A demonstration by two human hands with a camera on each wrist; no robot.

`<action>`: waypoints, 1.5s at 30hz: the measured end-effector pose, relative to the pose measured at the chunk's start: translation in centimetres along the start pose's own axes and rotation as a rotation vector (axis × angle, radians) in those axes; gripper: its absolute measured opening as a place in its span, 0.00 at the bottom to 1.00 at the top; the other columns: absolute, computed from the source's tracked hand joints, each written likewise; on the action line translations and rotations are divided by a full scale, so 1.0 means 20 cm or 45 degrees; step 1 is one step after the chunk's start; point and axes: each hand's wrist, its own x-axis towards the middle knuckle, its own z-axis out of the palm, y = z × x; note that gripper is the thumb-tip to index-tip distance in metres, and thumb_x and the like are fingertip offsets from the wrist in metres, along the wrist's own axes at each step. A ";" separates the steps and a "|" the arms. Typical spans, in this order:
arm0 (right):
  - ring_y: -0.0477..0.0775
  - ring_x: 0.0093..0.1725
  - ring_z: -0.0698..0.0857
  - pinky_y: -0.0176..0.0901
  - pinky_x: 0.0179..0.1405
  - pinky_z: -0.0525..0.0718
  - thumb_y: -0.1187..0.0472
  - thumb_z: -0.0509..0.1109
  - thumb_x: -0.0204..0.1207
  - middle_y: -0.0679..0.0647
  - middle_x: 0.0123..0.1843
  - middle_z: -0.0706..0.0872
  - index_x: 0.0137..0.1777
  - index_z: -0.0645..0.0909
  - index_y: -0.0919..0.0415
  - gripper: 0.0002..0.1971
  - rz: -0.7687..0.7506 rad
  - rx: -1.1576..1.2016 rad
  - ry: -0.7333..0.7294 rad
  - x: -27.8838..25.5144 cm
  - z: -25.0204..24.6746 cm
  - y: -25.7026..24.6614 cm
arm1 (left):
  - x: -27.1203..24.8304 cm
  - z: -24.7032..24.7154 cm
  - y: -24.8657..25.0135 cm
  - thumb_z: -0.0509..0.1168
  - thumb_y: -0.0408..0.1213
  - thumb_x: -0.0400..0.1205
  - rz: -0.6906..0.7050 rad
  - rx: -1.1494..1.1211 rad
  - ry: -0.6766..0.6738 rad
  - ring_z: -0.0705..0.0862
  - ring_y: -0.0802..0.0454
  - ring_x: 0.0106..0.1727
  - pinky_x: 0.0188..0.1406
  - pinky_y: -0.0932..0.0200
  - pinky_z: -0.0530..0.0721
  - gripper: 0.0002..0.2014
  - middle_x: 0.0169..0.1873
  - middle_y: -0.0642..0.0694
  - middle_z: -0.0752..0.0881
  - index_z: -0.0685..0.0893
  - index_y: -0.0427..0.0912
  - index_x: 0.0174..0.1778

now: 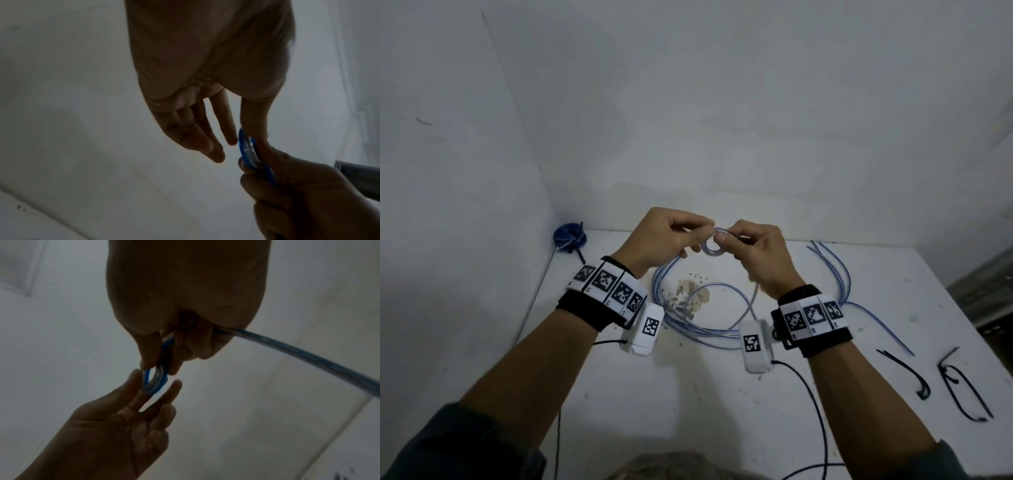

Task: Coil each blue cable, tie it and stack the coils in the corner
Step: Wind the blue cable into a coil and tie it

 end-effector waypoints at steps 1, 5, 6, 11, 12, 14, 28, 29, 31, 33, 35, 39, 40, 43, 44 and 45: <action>0.43 0.29 0.77 0.34 0.34 0.74 0.66 0.77 0.76 0.48 0.27 0.83 0.37 0.87 0.66 0.07 -0.005 -0.065 -0.061 0.01 -0.01 -0.01 | 0.01 -0.01 0.01 0.74 0.36 0.79 0.024 0.023 0.005 0.88 0.55 0.37 0.35 0.59 0.85 0.04 0.36 0.49 0.92 0.93 0.43 0.48; 0.53 0.36 0.80 0.47 0.40 0.75 0.62 0.79 0.74 0.67 0.35 0.86 0.35 0.89 0.57 0.07 0.017 -0.152 -0.116 0.03 -0.05 -0.03 | 0.02 0.01 0.02 0.73 0.34 0.80 0.108 0.146 -0.004 0.84 0.61 0.34 0.34 0.62 0.83 0.04 0.32 0.52 0.91 0.93 0.46 0.42; 0.53 0.35 0.79 0.47 0.39 0.74 0.62 0.79 0.74 0.66 0.34 0.85 0.35 0.89 0.58 0.07 0.008 -0.154 -0.107 0.03 -0.06 -0.03 | 0.01 0.02 0.02 0.73 0.35 0.80 0.132 0.171 -0.028 0.85 0.61 0.35 0.34 0.62 0.83 0.03 0.34 0.52 0.91 0.93 0.46 0.43; 0.46 0.31 0.77 0.38 0.35 0.72 0.61 0.80 0.73 0.54 0.30 0.85 0.40 0.90 0.67 0.08 -0.053 -0.232 -0.172 0.03 -0.10 -0.05 | -0.01 0.05 -0.01 0.77 0.39 0.74 0.174 0.123 -0.058 0.87 0.50 0.38 0.45 0.46 0.86 0.04 0.36 0.44 0.92 0.93 0.45 0.43; 0.45 0.30 0.76 0.36 0.34 0.71 0.61 0.80 0.73 0.51 0.29 0.84 0.40 0.90 0.66 0.07 -0.065 -0.226 -0.195 0.03 -0.11 -0.06 | 0.00 0.04 -0.01 0.78 0.40 0.73 0.172 0.061 -0.053 0.86 0.48 0.37 0.44 0.44 0.85 0.04 0.35 0.43 0.92 0.93 0.46 0.41; 0.43 0.29 0.76 0.34 0.32 0.71 0.62 0.80 0.73 0.44 0.28 0.84 0.39 0.89 0.64 0.06 -0.088 -0.236 -0.239 0.03 -0.12 -0.08 | 0.00 0.04 -0.03 0.79 0.39 0.73 0.152 -0.052 -0.062 0.82 0.49 0.35 0.40 0.46 0.80 0.02 0.31 0.44 0.89 0.93 0.49 0.36; 0.45 0.23 0.67 0.35 0.25 0.63 0.55 0.85 0.66 0.51 0.21 0.76 0.32 0.89 0.56 0.09 -0.041 -0.560 -0.343 0.08 -0.16 -0.16 | 0.01 0.05 0.00 0.75 0.32 0.77 0.492 0.388 0.010 0.82 0.64 0.34 0.36 0.76 0.71 0.06 0.36 0.51 0.89 0.93 0.40 0.49; 0.45 0.24 0.69 0.35 0.25 0.65 0.55 0.84 0.67 0.52 0.22 0.80 0.34 0.90 0.54 0.07 -0.064 -0.514 -0.320 0.08 -0.15 -0.16 | 0.02 0.06 -0.01 0.75 0.32 0.78 0.490 0.349 0.052 0.83 0.63 0.35 0.36 0.74 0.73 0.06 0.37 0.50 0.90 0.93 0.39 0.49; 0.48 0.28 0.74 0.39 0.28 0.68 0.53 0.82 0.69 0.56 0.28 0.86 0.40 0.92 0.53 0.05 -0.130 -0.385 -0.250 0.06 -0.13 -0.14 | 0.03 0.07 -0.02 0.75 0.32 0.78 0.425 0.205 0.162 0.86 0.59 0.38 0.38 0.61 0.82 0.06 0.39 0.49 0.91 0.93 0.39 0.50; 0.47 0.29 0.76 0.39 0.30 0.72 0.55 0.79 0.74 0.51 0.30 0.87 0.42 0.91 0.52 0.02 -0.212 -0.272 -0.093 0.04 -0.07 -0.09 | 0.04 0.09 -0.01 0.74 0.30 0.78 0.322 -0.067 0.284 0.87 0.54 0.38 0.41 0.54 0.86 0.06 0.38 0.49 0.92 0.92 0.41 0.50; 0.44 0.27 0.75 0.39 0.30 0.74 0.58 0.72 0.81 0.46 0.29 0.86 0.42 0.90 0.56 0.08 -0.234 -0.167 0.125 0.01 0.01 -0.03 | 0.04 0.12 0.00 0.72 0.27 0.79 0.204 -0.334 0.370 0.82 0.51 0.33 0.32 0.61 0.79 0.06 0.33 0.48 0.90 0.92 0.39 0.48; 0.43 0.28 0.75 0.35 0.32 0.74 0.60 0.62 0.88 0.45 0.28 0.81 0.44 0.86 0.61 0.14 -0.179 -0.074 0.314 -0.03 0.13 0.04 | 0.02 0.18 0.01 0.68 0.25 0.81 0.007 -0.637 0.302 0.82 0.52 0.34 0.30 0.64 0.78 0.06 0.35 0.44 0.90 0.90 0.34 0.51; 0.41 0.29 0.76 0.34 0.33 0.74 0.61 0.61 0.88 0.44 0.29 0.82 0.44 0.85 0.61 0.14 -0.192 -0.088 0.309 -0.02 0.14 0.04 | 0.01 0.17 0.00 0.67 0.25 0.82 -0.034 -0.705 0.277 0.85 0.53 0.37 0.36 0.65 0.82 0.07 0.38 0.44 0.91 0.89 0.33 0.52; 0.39 0.32 0.81 0.28 0.36 0.74 0.62 0.62 0.87 0.43 0.33 0.85 0.42 0.85 0.63 0.14 -0.269 -0.242 0.258 0.01 0.10 0.04 | 0.00 0.16 -0.02 0.68 0.27 0.82 -0.127 -0.760 0.215 0.89 0.50 0.46 0.47 0.63 0.87 0.09 0.46 0.39 0.91 0.88 0.31 0.56; 0.38 0.32 0.81 0.28 0.36 0.74 0.61 0.63 0.87 0.46 0.34 0.86 0.41 0.84 0.63 0.14 -0.282 -0.316 0.212 0.02 0.07 0.05 | 0.00 0.14 -0.02 0.69 0.28 0.82 -0.146 -0.697 0.193 0.89 0.50 0.46 0.47 0.62 0.87 0.09 0.47 0.38 0.91 0.89 0.32 0.56; 0.39 0.32 0.81 0.28 0.36 0.74 0.60 0.63 0.87 0.48 0.34 0.86 0.41 0.84 0.62 0.14 -0.285 -0.394 0.147 0.04 0.05 0.05 | 0.00 0.12 -0.03 0.69 0.28 0.81 -0.160 -0.586 0.170 0.90 0.50 0.45 0.45 0.61 0.87 0.09 0.46 0.37 0.91 0.89 0.32 0.55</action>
